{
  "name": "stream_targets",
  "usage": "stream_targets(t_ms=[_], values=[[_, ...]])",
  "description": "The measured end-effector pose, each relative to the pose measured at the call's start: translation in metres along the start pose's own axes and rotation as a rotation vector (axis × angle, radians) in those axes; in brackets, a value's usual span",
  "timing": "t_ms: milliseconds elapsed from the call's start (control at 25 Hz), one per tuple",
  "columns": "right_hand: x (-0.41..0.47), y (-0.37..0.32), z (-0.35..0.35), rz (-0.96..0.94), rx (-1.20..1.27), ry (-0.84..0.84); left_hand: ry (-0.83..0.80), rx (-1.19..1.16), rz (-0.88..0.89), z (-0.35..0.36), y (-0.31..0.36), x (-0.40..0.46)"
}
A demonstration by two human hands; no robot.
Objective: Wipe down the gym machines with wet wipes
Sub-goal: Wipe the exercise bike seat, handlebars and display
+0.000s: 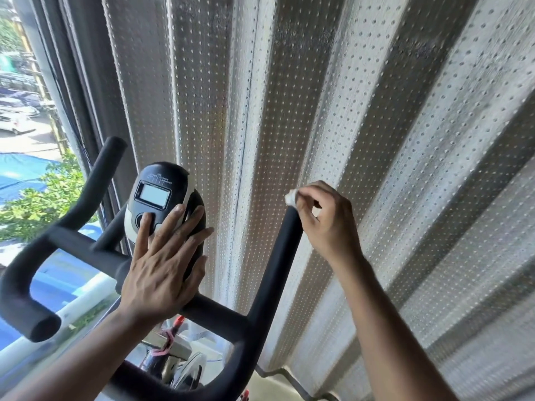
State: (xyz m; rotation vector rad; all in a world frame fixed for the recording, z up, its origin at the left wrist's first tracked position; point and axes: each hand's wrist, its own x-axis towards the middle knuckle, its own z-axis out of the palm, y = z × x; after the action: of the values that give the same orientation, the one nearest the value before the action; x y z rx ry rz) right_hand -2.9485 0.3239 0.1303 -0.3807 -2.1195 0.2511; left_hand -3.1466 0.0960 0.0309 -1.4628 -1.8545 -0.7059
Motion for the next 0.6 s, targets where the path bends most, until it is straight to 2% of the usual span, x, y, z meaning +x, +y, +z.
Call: stream_targets(t_ms=[80, 120, 160, 240, 360, 440, 520, 600], values=[[0.018, -0.002, -0.011, -0.008, 0.042, -0.378, -0.001, -0.006, -0.004, 0.001, -0.001, 0.0], [0.019, -0.006, -0.011, -0.049, -0.014, -0.521, -0.002, 0.0, -0.007, 0.001, -0.002, 0.0], [0.015, -0.01, -0.007, -0.137, -0.111, -0.58, -0.006, 0.007, -0.007, 0.002, -0.002, -0.001], [-0.008, -0.016, -0.001, -0.356, -0.268, -0.548, -0.013, 0.005, -0.002, 0.003, -0.004, -0.001], [-0.022, -0.019, -0.015, -0.596, -0.335, -0.615, -0.016, 0.01, -0.005, 0.004, -0.004, -0.001], [-0.001, -0.013, -0.026, -0.634, -0.4, -0.597, -0.017, 0.012, -0.002, 0.003, -0.003, -0.001], [0.016, -0.01, -0.029, -0.578, -0.441, -0.529, -0.017, 0.006, -0.006, 0.003, -0.005, -0.001], [0.0, -0.017, -0.018, -0.563, -0.421, -0.59, -0.011, 0.003, -0.012, 0.004, -0.004, -0.002]])
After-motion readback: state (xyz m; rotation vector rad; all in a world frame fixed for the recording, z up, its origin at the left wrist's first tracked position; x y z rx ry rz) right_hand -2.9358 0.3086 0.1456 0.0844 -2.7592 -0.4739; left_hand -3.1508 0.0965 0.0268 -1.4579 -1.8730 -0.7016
